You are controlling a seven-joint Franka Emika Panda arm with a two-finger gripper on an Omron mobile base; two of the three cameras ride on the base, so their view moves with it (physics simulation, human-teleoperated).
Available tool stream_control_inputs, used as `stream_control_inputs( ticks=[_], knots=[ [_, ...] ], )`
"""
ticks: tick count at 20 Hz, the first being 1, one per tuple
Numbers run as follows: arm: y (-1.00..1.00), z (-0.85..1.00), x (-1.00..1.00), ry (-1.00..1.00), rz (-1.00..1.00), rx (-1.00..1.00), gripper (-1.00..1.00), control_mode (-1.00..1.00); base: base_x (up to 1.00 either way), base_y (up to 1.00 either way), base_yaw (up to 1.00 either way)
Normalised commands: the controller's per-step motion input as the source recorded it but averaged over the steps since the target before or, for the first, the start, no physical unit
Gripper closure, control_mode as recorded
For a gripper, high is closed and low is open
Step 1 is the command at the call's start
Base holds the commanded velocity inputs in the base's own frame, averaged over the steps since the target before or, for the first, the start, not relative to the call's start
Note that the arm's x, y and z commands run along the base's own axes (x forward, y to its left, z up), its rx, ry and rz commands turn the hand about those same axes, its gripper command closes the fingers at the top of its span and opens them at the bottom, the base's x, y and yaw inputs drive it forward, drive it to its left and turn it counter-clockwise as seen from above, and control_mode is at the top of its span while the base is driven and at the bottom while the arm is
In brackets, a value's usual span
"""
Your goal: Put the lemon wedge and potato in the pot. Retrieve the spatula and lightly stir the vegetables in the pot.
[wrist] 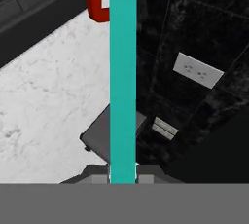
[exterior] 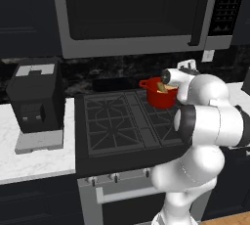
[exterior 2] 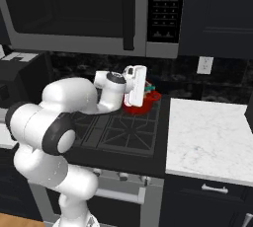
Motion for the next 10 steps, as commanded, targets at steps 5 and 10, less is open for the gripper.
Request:
stream_control_inputs(
  ticks=[5, 10],
  knots=[
    [0.01, 0.11, 0.4, 0.29, 0.0, -0.22, 1.0, -1.0, 0.0, 0.0, 0.0],
    [0.0, 0.07, 0.27, 0.13, 0.0, -0.15, 1.0, -1.0, 0.0, 0.0, 0.0]
  ],
)
